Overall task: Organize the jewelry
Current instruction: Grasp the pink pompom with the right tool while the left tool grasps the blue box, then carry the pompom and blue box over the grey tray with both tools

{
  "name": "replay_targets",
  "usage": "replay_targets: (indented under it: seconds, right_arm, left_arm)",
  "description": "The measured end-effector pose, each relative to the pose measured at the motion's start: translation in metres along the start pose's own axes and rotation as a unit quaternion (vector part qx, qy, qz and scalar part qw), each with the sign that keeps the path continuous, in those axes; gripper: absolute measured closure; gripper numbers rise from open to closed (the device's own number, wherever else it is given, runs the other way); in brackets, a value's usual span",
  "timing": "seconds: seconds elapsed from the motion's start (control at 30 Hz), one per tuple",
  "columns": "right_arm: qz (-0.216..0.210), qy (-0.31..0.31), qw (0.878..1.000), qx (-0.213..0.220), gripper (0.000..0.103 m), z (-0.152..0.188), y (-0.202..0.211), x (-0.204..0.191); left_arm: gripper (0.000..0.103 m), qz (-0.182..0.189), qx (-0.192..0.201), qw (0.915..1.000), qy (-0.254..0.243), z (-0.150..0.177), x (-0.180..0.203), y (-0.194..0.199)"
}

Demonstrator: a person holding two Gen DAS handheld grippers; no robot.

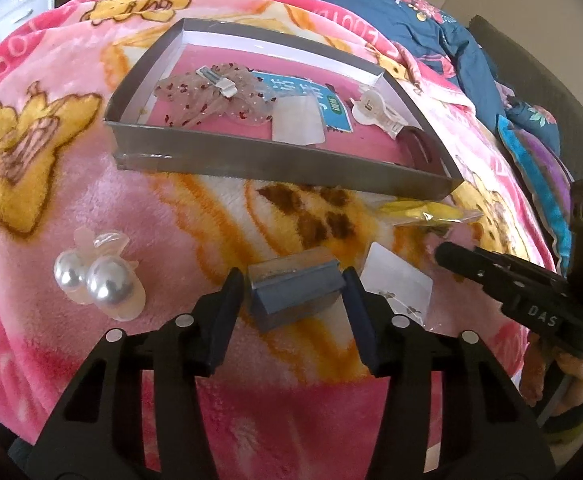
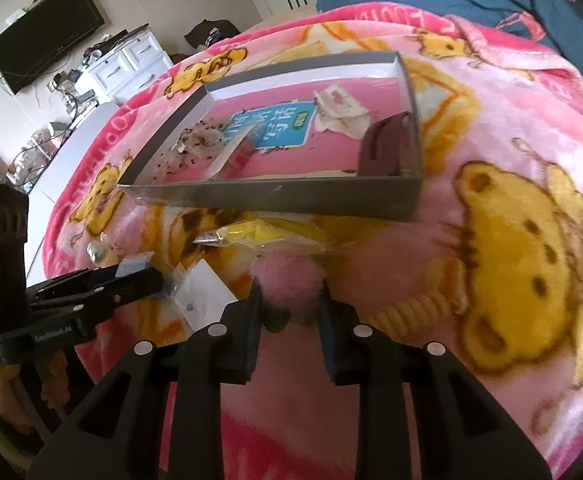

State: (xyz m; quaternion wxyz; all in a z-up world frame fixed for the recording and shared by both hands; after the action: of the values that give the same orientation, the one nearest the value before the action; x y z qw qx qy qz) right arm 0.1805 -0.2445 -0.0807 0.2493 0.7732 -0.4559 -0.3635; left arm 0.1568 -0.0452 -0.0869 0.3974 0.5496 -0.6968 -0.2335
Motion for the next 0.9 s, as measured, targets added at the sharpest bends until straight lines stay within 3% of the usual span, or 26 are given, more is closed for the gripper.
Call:
replay_targets:
  seconds: [0.5,0.9]
  right_arm:
    - [0.023,0.057,0.997,0.052,0.079,0.0,0.064,-0.023]
    - [0.028,0.06,0.994,0.087,0.079,-0.001,0.104,-0.031]
  left_arm:
    - [0.061,-0.003,0.048,0.9988,-0.006,-0.009,-0.004,0.048]
    - [0.061,-0.009,0.092,0.9957,-0.005,-0.019,-0.008,0.09]
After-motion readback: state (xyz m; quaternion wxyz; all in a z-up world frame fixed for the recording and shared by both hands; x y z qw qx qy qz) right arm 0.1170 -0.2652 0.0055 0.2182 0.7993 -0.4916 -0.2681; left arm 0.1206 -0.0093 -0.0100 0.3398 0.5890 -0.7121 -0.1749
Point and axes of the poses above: each gripper's, at about its wrist camera, not at the fingertips, and y roughly against the way its jaws point, x to its right, z to its underside, the point moved 1 cm from there along -y, roughly the way its jaws point, and after that the axes turned 5 degrees about x, right-handed, at the moved point
